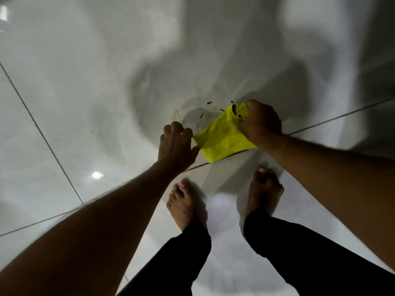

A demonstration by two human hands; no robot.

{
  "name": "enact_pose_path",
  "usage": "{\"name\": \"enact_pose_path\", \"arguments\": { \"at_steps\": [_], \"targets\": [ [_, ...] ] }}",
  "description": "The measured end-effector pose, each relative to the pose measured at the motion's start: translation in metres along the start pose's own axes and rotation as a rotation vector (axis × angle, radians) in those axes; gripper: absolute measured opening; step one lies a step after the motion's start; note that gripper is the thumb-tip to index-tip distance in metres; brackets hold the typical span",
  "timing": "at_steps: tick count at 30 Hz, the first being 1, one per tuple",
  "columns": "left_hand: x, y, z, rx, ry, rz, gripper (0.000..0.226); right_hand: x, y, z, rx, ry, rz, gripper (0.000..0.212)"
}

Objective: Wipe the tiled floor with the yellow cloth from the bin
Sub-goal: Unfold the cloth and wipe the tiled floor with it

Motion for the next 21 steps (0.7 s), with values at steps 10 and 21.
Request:
{"name": "enact_pose_path", "arguments": {
  "at_steps": [10, 21],
  "targets": [
    [0.027, 0.018, -0.096, 0.221, 0.143, -0.172, 0.164, 0.002, -0.063, -0.02, 0.392, -0.418, 0.188, 0.075],
    [0.037, 0.009, -0.128, 0.112, 0.018, -0.162, 0.171, 0.006, -0.157, -0.068, -0.499, 0.595, 0.196, 0.072]
  ]
}}
Point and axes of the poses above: each hand's wrist, its own x-axis towards the middle knuckle, its own y-axis out of the back of the hand, z = x × y, the point moved 3 cm from there along x, towards the middle knuckle, and after that the axes turned 13 degrees about -z, right-handed, at the moved point
